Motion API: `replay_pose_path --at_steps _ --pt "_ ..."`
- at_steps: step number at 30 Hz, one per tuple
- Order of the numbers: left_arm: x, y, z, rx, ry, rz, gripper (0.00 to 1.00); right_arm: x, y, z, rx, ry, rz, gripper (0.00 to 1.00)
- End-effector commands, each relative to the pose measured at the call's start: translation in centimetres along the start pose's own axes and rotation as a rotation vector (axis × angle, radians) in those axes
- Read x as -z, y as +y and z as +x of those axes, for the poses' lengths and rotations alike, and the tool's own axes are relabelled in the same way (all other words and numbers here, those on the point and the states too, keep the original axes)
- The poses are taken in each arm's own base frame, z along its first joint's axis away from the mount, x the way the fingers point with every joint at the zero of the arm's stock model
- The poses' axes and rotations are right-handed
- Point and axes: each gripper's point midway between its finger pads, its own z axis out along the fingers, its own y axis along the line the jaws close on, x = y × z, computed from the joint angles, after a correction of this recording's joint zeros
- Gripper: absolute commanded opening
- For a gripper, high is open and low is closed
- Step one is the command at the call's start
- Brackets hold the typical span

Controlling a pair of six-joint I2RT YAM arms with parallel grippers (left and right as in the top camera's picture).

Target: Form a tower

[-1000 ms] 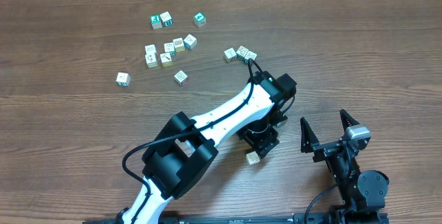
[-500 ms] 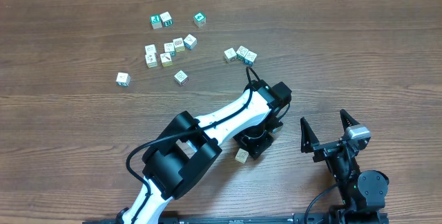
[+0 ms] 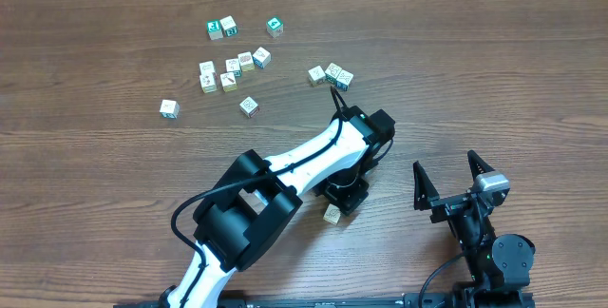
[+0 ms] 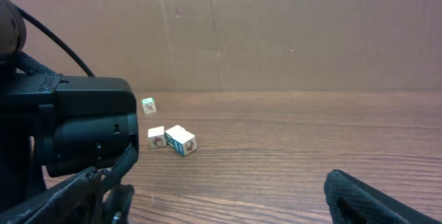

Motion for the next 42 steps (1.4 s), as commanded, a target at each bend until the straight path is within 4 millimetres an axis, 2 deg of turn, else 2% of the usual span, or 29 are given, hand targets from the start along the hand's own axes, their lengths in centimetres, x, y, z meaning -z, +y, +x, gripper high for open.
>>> replay_pose_path --at_steps 1,11,15,20,26,29,37,42 --pt "0.3 0.3 0.7 0.035 0.016 -0.006 0.66 0.0 -0.1 0.2 0.005 -0.003 0.002 1.00" --pt "-1.1 -0.1 2.2 0.154 0.070 -0.022 0.62 0.0 -0.1 0.2 0.005 -0.003 0.002 1.00" --pt "-1.9 -0.1 2.3 0.173 0.068 -0.016 0.54 0.0 -0.1 0.2 0.005 -0.003 0.002 1.00" --pt "-2.0 -0.8 1.7 0.175 0.047 0.026 0.47 0.0 -0.1 0.2 0.005 -0.003 0.002 1.00" --pt "-2.0 -0.6 1.3 0.214 0.033 0.028 0.34 0.0 -0.1 0.2 0.005 -0.003 0.002 1.00" --pt "-2.0 -0.5 1.3 0.237 0.032 0.029 0.31 0.0 -0.1 0.2 0.005 -0.003 0.002 1.00" --pt "-2.0 -0.4 0.9 0.263 0.018 0.027 0.27 0.0 -0.1 0.2 0.005 -0.003 0.002 1.00" --pt "-1.8 1.6 -0.2 0.333 -0.031 -0.018 0.27 0.0 -0.1 0.2 0.005 -0.003 0.002 1.00"
